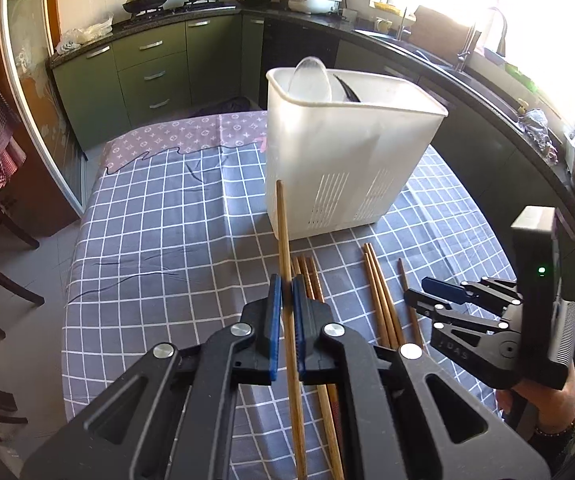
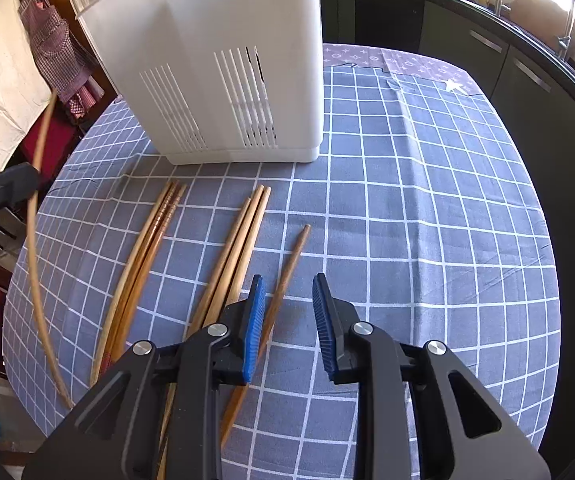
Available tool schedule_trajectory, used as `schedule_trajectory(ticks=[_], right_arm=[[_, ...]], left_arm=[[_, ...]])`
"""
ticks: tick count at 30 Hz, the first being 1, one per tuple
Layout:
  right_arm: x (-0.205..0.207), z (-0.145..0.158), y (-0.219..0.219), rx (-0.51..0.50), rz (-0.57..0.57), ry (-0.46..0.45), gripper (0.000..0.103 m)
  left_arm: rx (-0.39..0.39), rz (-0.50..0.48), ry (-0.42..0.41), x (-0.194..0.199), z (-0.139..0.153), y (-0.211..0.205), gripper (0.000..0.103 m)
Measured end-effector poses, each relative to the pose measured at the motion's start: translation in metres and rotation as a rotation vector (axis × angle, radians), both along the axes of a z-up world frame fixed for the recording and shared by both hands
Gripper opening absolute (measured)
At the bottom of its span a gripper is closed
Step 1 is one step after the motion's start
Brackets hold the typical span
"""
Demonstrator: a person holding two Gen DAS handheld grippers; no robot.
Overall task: Organize utensils
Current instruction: 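Lower the left gripper onto a single wooden chopstick and close it, then grasp another chopstick with the right gripper while the left lifts its chopstick upright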
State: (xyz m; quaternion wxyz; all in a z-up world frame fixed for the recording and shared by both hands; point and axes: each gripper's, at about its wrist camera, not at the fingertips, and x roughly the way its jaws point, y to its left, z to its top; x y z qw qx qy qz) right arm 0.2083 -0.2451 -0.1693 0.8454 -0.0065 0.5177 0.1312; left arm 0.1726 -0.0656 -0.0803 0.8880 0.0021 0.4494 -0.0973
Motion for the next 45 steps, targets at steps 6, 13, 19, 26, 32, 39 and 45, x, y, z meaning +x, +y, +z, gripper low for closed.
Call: schedule_trajectory(ticks=[6, 13, 19, 26, 32, 39, 45], right_arm=[[0.006, -0.005, 0.006, -0.037, -0.022, 0.007, 0.025], [0.007, -0.008, 0.009, -0.045, -0.032, -0.02, 0.01], [0.011, -0.007, 0.0, 0.005, -0.026, -0.005, 0.006], [-0.007, 0.036, -0.03, 0.137, -0.028, -0.09, 0.006], [-0.029, 0.082, -0.048, 0.199, -0.033, -0.193, 0.006], [-0.042, 0.101, -0.053, 0.23, -0.014, -0.223, 0.006], [-0.048, 0.1, -0.053, 0.247, -0.011, -0.231, 0.006]], left_arm=[[-0.016, -0.025, -0.04, -0.014, 0.013, 0.002, 0.006], [-0.01, -0.047, -0.065, -0.023, 0.019, 0.0, 0.006], [-0.005, -0.042, 0.016, -0.007, 0.002, 0.002, 0.006], [0.059, -0.045, 0.148, 0.026, -0.042, 0.002, 0.009], [0.102, -0.059, 0.251, 0.055, -0.08, -0.003, 0.009], [0.162, -0.05, 0.263, 0.065, -0.093, -0.009, 0.015], [0.18, -0.069, 0.279, 0.066, -0.092, -0.014, 0.006]])
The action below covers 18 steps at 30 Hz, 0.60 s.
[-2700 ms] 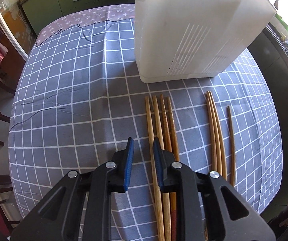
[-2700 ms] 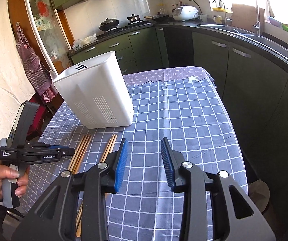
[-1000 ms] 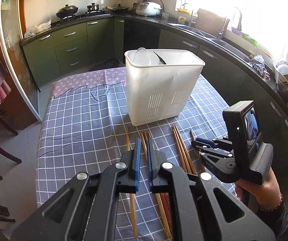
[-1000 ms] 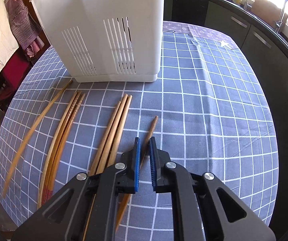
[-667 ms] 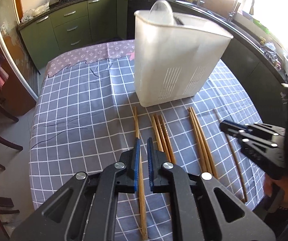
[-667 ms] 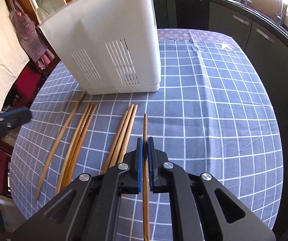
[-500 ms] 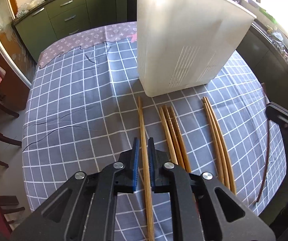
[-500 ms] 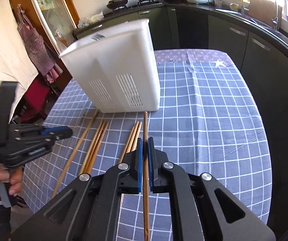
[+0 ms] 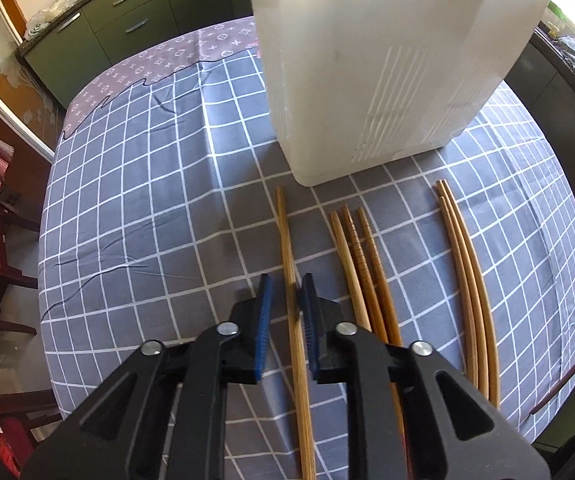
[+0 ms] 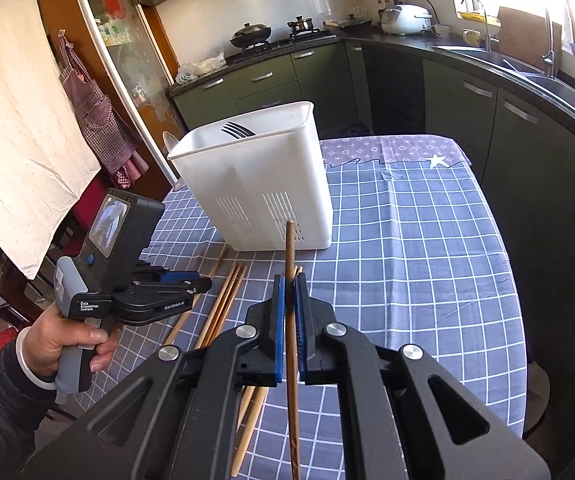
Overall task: Organize utensils
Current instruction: 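Grasp another chopstick with the right gripper while the left lifts its chopstick upright, then carry both chopsticks over the white holder and open both grippers to drop them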
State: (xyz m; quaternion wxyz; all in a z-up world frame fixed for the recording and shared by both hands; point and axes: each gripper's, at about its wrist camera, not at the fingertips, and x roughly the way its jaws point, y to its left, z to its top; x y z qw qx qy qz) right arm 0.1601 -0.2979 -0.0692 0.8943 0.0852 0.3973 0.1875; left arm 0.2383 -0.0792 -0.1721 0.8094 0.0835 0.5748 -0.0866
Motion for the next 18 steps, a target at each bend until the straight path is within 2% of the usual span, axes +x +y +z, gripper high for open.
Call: schedule_trajectory(ticks=[2, 5, 18], right_arm=[[-0.001, 0.001, -0.001, 0.005, -0.001, -0.004, 0.006], [-0.004, 0.007, -0.004, 0.017, 0.002, -0.018, 0.006], [-0.022, 0.047, -0.001, 0.022, 0.025, -0.121, 0.006]], left_arm=[[0.013, -0.007, -0.003, 0.002, 0.001, -0.004, 0.006], [-0.008, -0.001, -0.019, -0.003, 0.008, -0.005, 0.006], [-0.095, -0.047, -0.262, -0.059, 0.113, 0.007, 0.006]])
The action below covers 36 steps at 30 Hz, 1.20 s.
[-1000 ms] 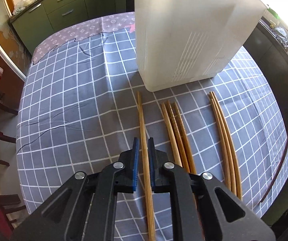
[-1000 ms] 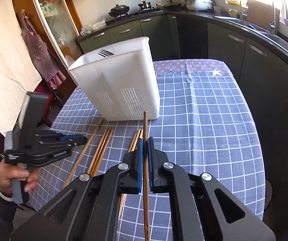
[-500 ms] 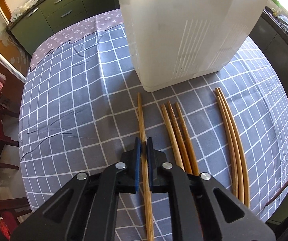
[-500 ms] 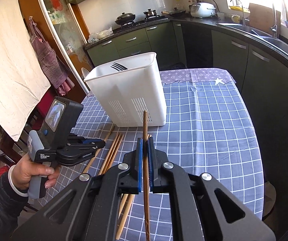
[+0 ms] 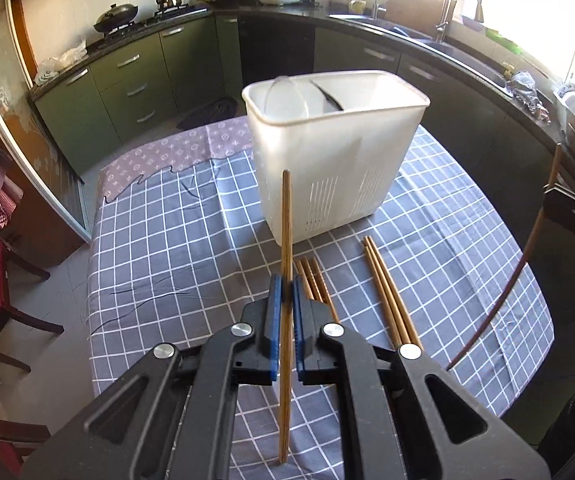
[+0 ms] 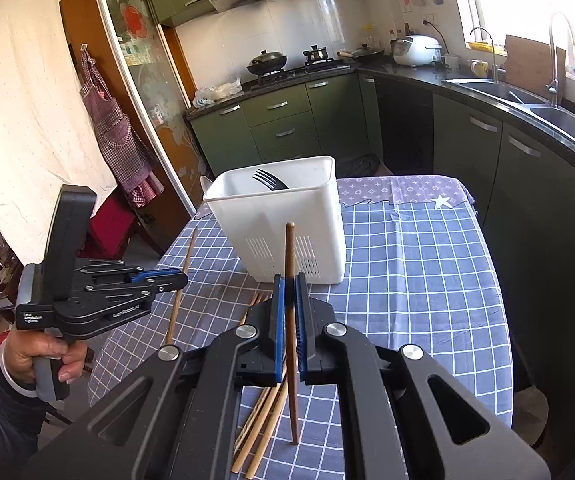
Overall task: Organize utensils
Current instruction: 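Carry both chopsticks over the white holder and open both grippers to drop them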
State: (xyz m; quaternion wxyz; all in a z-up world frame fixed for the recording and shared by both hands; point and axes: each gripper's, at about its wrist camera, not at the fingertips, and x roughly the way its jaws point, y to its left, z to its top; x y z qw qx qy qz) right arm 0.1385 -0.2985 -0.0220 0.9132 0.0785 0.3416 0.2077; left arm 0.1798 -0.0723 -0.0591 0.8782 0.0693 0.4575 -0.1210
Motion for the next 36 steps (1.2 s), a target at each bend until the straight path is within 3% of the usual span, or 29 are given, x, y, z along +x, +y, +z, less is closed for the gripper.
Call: schedule_trajectory(ticks=[9, 24, 36], right_arm=[[-0.001, 0.019, 0.008, -0.023, 0.017, -0.04, 0.006], [0.014, 0.043, 0.023, -0.042, 0.051, -0.074, 0.006], [0.013, 0.077, 0.026, -0.026, 0.069, -0.129, 0.006]], left_arm=[[-0.014, -0.022, -0.093, -0.023, 0.034, -0.002, 0.006], [-0.034, -0.037, -0.121, -0.015, 0.05, -0.007, 0.005], [-0.064, -0.071, -0.152, -0.013, 0.081, -0.018, 0.005]])
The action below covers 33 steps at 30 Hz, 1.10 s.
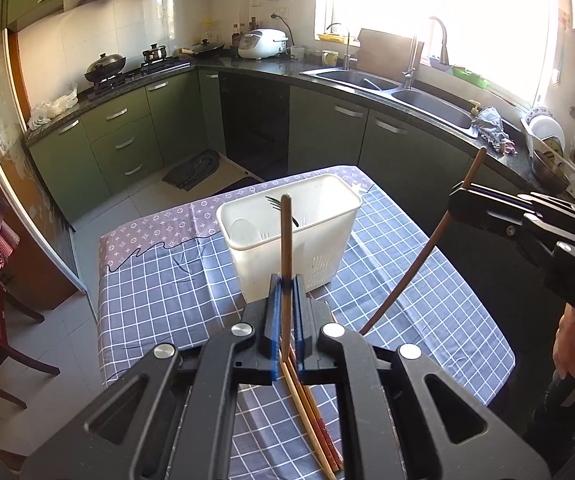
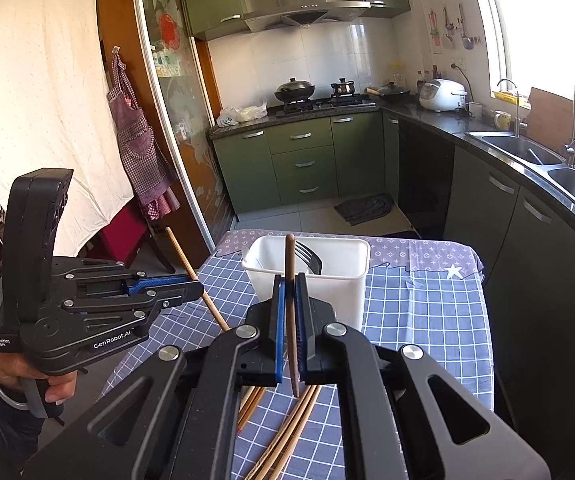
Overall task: Organize utensils
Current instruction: 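Carry both chopsticks over the white holder and open both grippers to drop them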
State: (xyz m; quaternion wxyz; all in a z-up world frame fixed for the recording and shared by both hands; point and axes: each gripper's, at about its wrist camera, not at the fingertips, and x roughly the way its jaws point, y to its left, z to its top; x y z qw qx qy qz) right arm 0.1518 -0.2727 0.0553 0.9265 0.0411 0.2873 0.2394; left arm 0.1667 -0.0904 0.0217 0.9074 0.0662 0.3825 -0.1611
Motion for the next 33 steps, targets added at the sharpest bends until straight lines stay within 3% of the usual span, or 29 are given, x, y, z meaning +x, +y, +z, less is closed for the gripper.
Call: schedule_trajectory(ticks=[9, 19, 23, 33], right_arm=[[0.006, 0.057, -0.008, 0.029, 0.0, -0.063, 0.006], [0.05, 0.125, -0.025, 0.098, -0.06, -0.139, 0.006], [0.084, 0.117, -0.022, 0.081, -0.085, -0.114, 0.006], [0.143, 0.032, -0.007, 0.045, -0.1, 0.026, 0.006]], left_arm=[[-0.055, -0.039, -0.049, 0.002, 0.05, -0.009, 0.005], [-0.113, -0.005, -0.237, 0.016, 0.133, -0.011, 0.005], [-0.121, 0.03, -0.253, 0.038, 0.132, -0.011, 0.005], [-0.077, 0.094, -0.104, 0.088, 0.065, -0.01, 0.006]])
